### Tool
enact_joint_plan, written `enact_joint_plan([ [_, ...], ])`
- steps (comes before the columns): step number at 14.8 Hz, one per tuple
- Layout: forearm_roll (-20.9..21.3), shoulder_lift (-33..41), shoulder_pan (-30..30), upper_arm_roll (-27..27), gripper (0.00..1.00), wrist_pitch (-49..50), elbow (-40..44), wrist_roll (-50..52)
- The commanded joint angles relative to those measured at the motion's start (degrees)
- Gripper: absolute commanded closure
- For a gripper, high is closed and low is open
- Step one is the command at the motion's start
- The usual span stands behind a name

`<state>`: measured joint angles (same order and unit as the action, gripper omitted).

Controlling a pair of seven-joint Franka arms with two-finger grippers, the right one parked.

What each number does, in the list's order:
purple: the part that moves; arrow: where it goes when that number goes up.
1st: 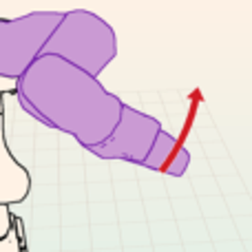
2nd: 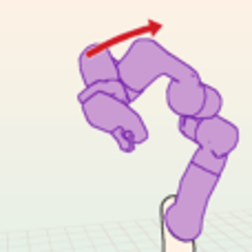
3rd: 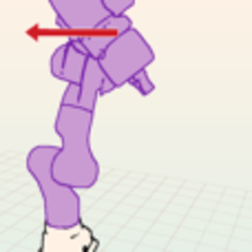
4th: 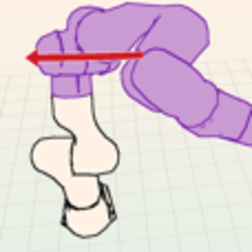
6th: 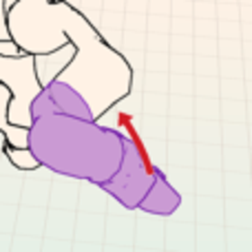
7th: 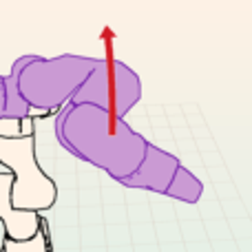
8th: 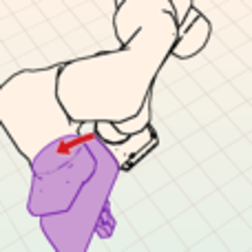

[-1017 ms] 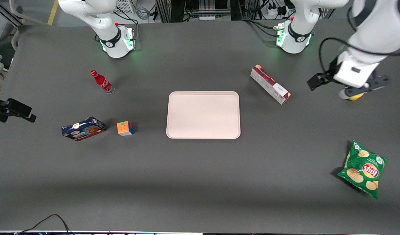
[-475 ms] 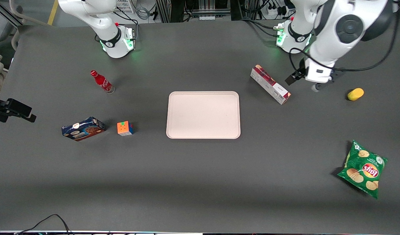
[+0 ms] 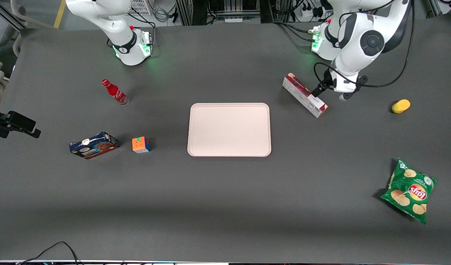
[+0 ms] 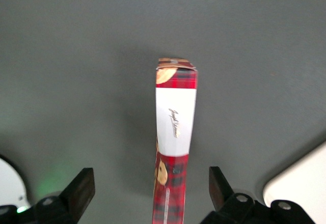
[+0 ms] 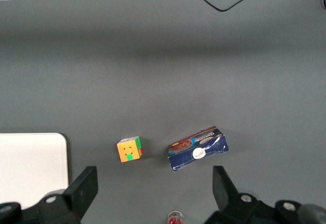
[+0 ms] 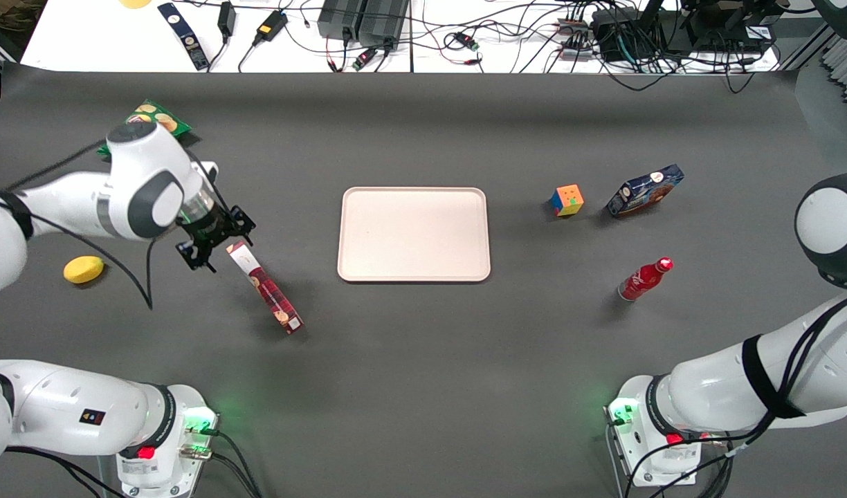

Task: Place red cookie box on tray
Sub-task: 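Lower the left gripper around the cookie box and close on it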

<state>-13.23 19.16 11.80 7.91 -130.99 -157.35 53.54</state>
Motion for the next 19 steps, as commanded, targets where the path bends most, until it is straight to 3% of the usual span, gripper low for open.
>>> enact_joint_plan([
  [1, -1.36, -2.71, 0.15, 8.14, 0.0, -11.19, -4.36, 9.97],
  [4, -1.36, -6.58, 0.15, 12.21, 0.0, -16.31, -4.63, 13.7],
  [14, -1.1, -11.33, 0.15, 12.3, 0.0, -22.64, -7.7, 8.6],
  [15, -1.1, -11.77, 0.15, 12.3, 0.05, -23.43, -7.79, 8.51],
  [16, -1.1, -11.95, 0.15, 12.3, 0.16, -23.61, -7.79, 8.34],
  [19, -1.1, -12.39, 0.06, 12.21, 0.6, -22.74, -7.62, 4.49],
])
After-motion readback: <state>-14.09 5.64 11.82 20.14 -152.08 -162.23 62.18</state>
